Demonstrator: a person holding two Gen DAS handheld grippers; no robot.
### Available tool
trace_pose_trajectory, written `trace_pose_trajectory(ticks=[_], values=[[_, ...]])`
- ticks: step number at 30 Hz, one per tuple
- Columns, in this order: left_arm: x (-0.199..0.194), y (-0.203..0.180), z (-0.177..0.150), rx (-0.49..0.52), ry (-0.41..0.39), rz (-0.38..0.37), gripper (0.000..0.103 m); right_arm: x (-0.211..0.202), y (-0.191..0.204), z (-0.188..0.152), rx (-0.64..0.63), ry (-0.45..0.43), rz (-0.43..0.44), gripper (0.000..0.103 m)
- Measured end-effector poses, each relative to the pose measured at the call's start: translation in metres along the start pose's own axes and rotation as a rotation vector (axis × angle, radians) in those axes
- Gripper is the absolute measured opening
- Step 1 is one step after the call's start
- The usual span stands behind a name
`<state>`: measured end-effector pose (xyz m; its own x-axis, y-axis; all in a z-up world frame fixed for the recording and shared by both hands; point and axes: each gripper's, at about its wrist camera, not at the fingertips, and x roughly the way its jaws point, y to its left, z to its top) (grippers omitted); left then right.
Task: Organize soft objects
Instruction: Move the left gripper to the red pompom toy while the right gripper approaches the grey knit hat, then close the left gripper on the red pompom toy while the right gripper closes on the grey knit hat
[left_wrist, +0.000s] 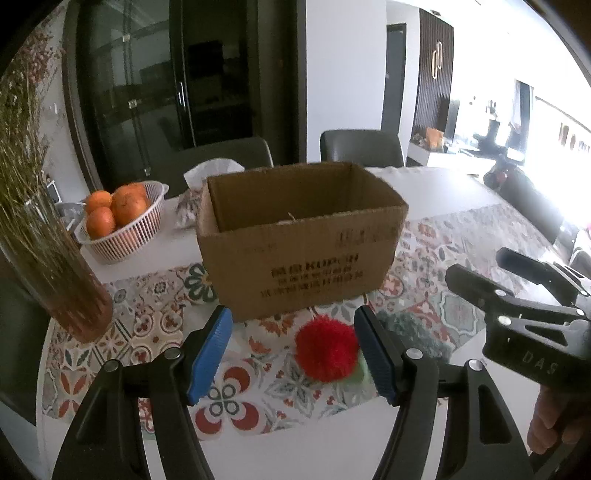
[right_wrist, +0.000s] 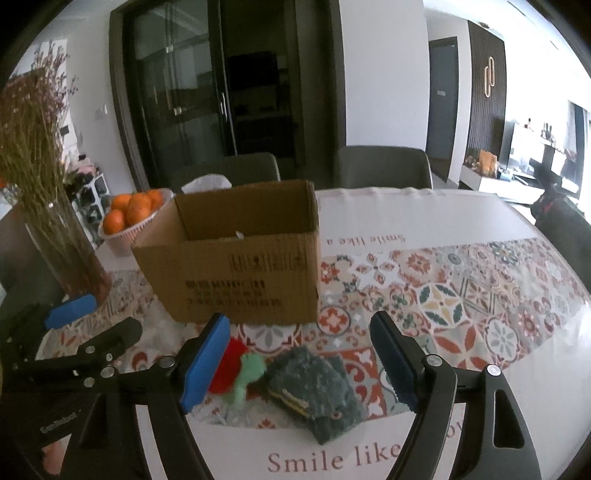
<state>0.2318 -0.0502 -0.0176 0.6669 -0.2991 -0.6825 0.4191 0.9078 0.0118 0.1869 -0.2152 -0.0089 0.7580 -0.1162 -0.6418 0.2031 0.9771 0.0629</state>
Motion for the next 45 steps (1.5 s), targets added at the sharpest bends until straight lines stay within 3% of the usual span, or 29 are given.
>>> trace_pose_trajectory(ticks=[23,36,45], values=[[0.035,-0.021,-0.036,0.05,0.133,-0.071,0.069,0.035,-0.013,-0.051,0.018,0.199,0.005,0.079],[0.078,-0.033,-0.051,0.089,0.252,-0.151,0.069,0.074,-0.022,-0.07,0.006,0.357,0.021,0.079],[0.105,-0.038,-0.051,0.123,0.291,-0.176,0.069,0.103,-0.027,-0.076,-0.025,0.427,0.028,0.079]])
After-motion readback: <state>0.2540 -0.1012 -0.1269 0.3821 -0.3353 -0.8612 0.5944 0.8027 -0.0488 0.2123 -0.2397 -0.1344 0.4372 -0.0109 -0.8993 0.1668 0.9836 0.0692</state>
